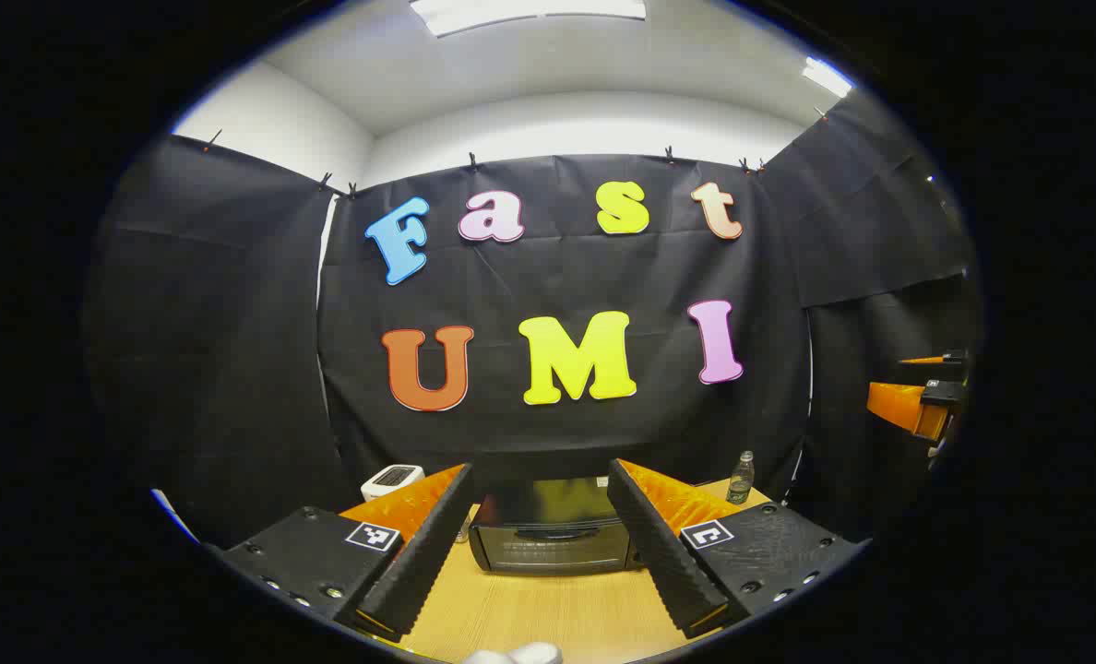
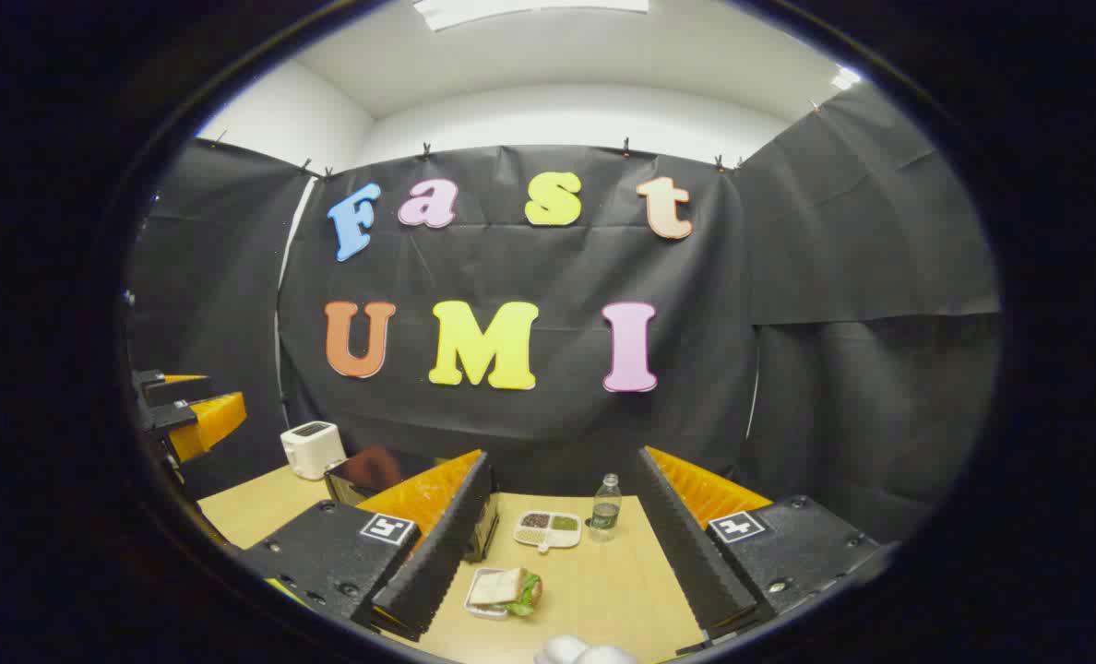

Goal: Open the electric oven with the left hand, put the food in, and close the electric oven.

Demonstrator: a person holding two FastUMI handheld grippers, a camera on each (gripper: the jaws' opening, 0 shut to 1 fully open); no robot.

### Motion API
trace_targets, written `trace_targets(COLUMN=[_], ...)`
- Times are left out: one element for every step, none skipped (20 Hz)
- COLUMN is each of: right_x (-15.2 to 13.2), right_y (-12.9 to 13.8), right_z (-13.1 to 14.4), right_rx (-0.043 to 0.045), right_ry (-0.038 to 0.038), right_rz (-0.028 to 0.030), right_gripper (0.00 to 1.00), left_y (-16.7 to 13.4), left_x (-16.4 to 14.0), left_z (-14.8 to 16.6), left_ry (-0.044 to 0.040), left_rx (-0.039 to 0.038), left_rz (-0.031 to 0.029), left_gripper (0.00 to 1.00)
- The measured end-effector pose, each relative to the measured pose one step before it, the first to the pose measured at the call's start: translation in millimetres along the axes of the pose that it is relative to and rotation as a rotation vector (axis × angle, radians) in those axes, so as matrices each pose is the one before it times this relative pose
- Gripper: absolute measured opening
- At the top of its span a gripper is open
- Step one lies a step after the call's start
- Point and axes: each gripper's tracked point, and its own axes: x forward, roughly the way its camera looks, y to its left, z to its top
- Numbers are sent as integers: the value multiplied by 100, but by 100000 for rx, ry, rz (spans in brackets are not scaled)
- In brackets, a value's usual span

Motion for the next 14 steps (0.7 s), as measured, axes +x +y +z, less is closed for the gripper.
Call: trace_targets(right_x=[48,94,128,74,130,221,15,44,173,100,132,127,123,111], right_y=[-136,-30,26,-120,-62,55,20,64,44,75,91,-41,-35,-64], right_z=[28,4,200,91,51,-23,49,-109,-60,47,25,-63,64,-98], right_rx=[-1,1,-71,-310,-234,-100,1,-38,-93,-104,-84,-54,-148,-99], right_ry=[20,-98,-124,-99,-207,180,-69,65,60,59,112,-41,14,-54], right_rz=[-86,-72,-38,-28,-72,147,124,238,226,205,222,146,27,-90], right_gripper=[91,100,100,91,91,91,91,91,100,91,91,91,91,91], left_y=[109,125,2,1,-5,66,-38,29,-12,-47,-40,19,-114,-165], left_x=[177,164,117,88,85,120,113,135,53,145,89,122,285,395], left_z=[-183,-9,40,-183,-120,-63,-23,-49,1,-29,-140,-224,-422,-311], left_ry=[391,-12,58,-36,155,177,-76,81,-312,113,27,55,499,120], left_rx=[-251,-128,92,109,31,71,55,41,57,163,229,98,-343,-402], left_rz=[314,177,129,148,63,136,83,123,-72,3,59,34,-128,-333], left_gripper=[95,95,95,95,95,95,95,95,95,95,95,95,95,95])
